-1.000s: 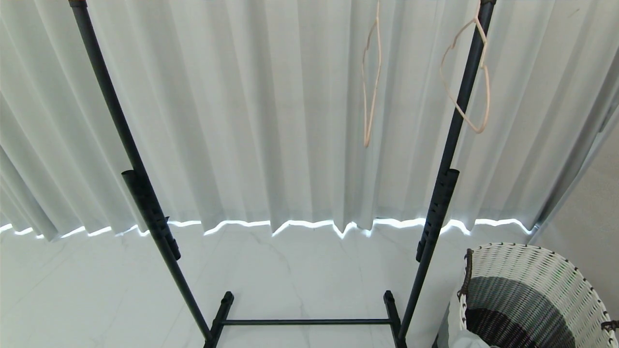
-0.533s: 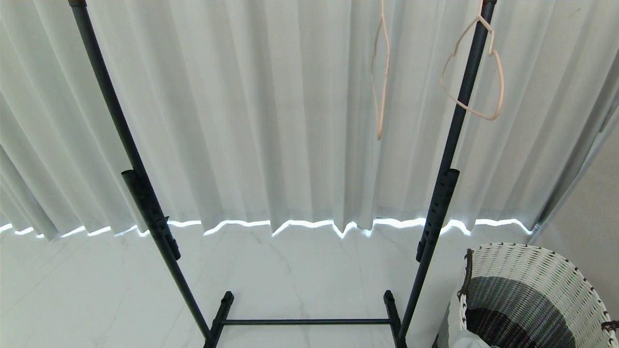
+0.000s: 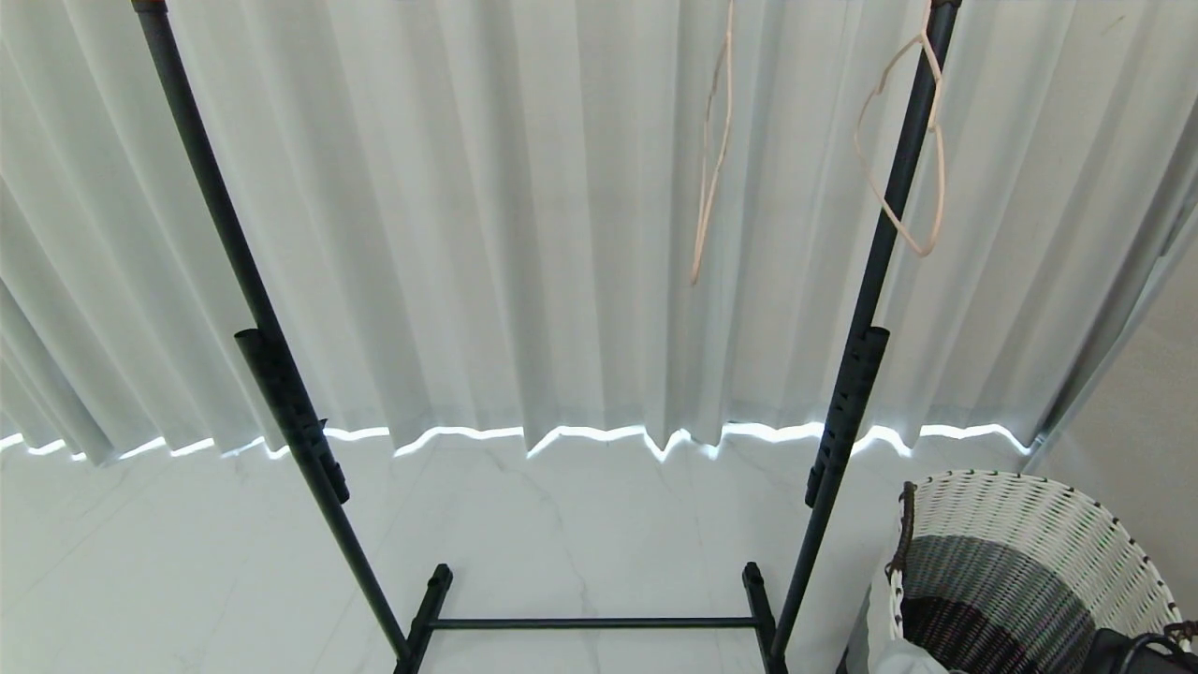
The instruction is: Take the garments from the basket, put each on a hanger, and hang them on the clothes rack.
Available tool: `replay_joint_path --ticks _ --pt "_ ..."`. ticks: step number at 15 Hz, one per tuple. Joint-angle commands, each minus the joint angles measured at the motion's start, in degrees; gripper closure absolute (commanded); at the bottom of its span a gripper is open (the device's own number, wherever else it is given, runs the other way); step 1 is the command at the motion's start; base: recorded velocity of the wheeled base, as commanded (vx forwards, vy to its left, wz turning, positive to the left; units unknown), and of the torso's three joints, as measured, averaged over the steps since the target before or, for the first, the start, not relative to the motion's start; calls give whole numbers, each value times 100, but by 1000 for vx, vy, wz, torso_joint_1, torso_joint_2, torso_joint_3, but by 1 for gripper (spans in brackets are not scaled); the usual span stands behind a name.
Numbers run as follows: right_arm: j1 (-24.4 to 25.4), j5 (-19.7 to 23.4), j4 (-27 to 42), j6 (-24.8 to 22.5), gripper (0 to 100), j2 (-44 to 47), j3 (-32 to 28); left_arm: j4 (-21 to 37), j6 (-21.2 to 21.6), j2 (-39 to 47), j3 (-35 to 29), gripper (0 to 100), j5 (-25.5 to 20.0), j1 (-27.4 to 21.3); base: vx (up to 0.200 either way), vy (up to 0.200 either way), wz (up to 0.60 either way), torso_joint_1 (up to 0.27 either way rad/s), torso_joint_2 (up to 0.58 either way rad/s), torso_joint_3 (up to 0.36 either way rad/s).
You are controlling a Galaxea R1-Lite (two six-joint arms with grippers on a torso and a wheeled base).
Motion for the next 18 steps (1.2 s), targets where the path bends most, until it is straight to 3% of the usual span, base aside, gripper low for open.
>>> replay_joint_path --ticks 1,4,10,18 --pt "8 10 -867 -53 0 1341 379 -1 -16 0 0 0 8 1 0 0 0 0 0 0" --pt "175 1 -1244 -53 0 1649 388 -1 -16 0 0 0 8 1 0 0 0 0 0 0" --pt "535 1 -1218 -35 0 1491 388 -1 -25 0 0 0 8 1 0 0 0 0 0 0" --pt "210 1 -1262 61 0 1632 326 -1 -25 0 0 0 8 -8 0 0 0 0 0 0"
